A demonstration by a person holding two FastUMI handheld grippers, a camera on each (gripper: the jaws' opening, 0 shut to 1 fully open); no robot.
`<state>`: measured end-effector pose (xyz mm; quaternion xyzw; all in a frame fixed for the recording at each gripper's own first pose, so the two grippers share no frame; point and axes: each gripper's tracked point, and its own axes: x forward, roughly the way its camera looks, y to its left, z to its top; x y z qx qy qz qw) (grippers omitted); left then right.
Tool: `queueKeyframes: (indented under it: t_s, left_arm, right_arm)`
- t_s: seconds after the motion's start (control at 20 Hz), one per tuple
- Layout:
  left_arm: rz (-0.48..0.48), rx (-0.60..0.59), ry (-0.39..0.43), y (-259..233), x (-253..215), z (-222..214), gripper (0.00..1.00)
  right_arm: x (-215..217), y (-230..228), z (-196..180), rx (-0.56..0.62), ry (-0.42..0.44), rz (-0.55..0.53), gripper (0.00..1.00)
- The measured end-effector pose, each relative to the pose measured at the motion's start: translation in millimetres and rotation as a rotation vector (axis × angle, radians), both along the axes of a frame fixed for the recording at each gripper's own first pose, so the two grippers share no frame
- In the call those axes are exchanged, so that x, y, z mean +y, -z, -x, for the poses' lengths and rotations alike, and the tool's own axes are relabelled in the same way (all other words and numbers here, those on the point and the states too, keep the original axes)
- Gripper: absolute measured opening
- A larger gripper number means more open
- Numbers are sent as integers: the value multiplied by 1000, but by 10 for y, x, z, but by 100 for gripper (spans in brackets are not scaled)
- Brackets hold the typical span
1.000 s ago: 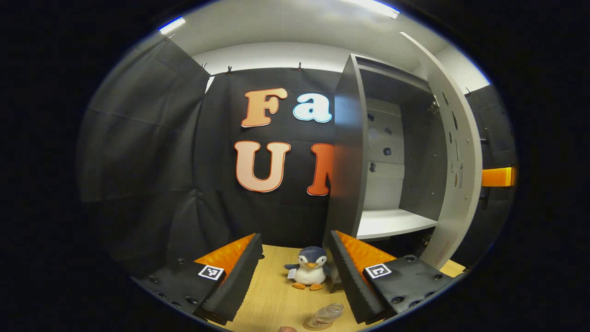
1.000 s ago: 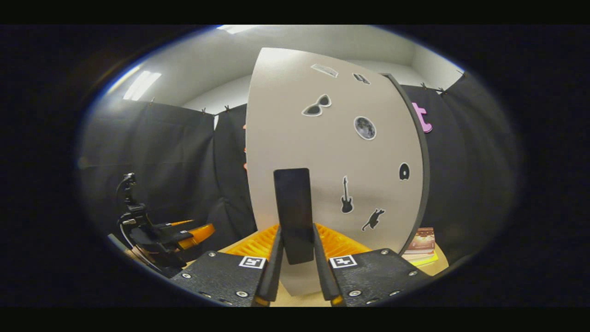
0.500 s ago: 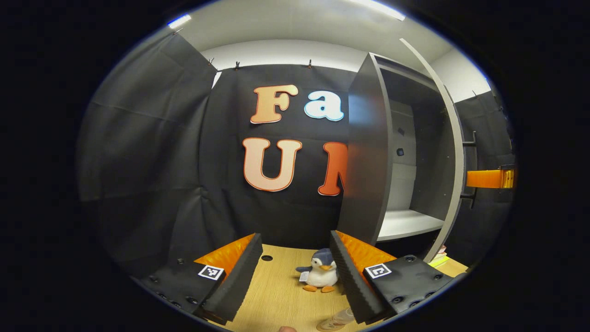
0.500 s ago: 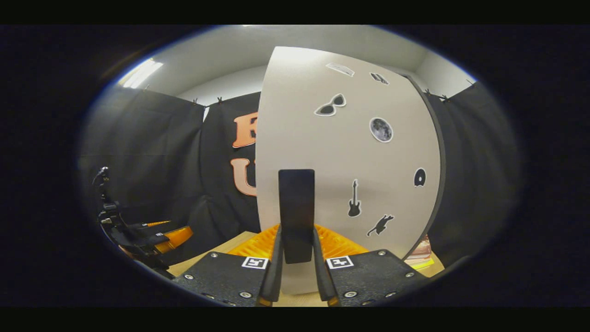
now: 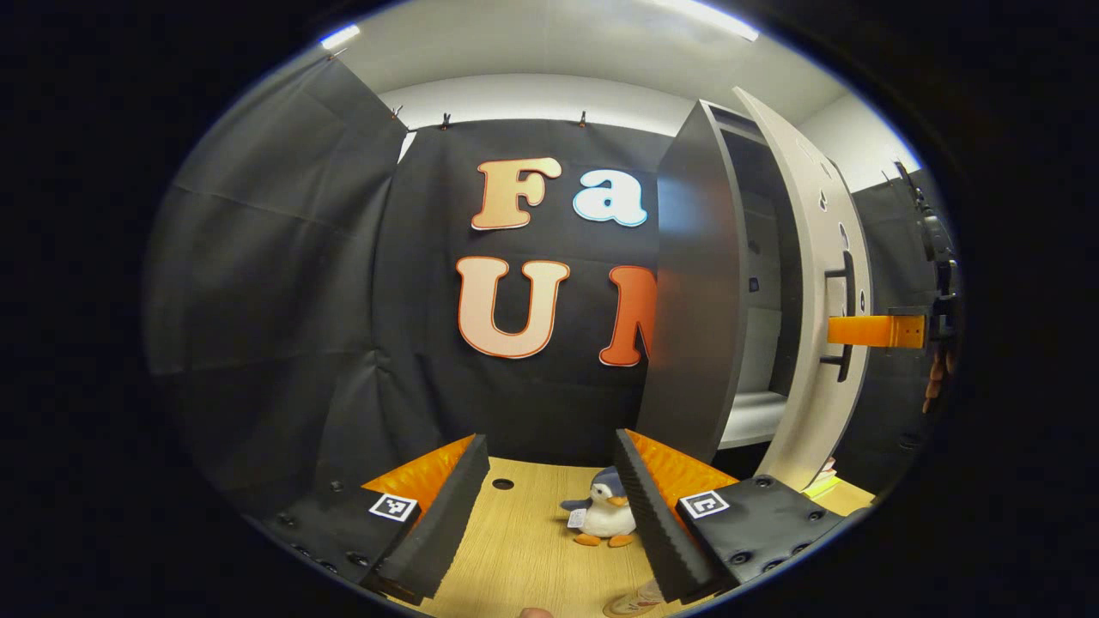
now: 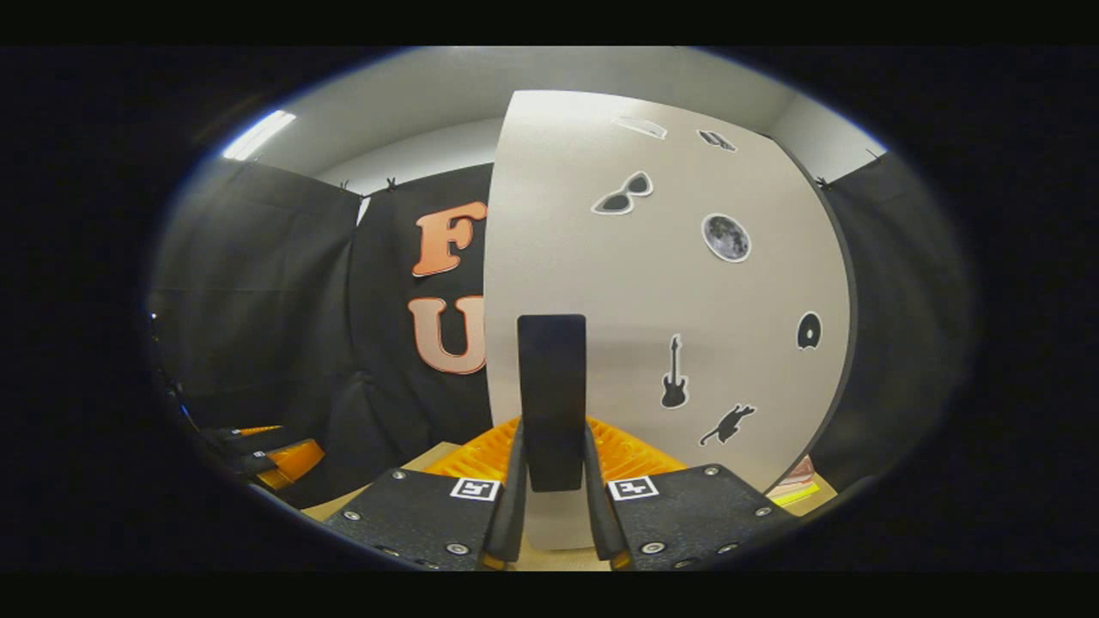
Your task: Open the cabinet door with the right hand, grasp the bottle in the cabinet with the left hand and place it on the coaster, then close the cabinet door with the right hand.
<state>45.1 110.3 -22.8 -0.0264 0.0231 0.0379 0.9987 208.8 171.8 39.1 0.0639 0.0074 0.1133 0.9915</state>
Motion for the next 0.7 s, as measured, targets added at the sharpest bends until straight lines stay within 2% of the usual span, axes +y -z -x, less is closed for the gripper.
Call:
queueKeyframes:
  t_s: [0.7]
  left_arm:
    - [22, 11, 53, 38, 158, -171, 95]
  right_arm:
    - [55, 15, -292, 26, 49, -36, 32]
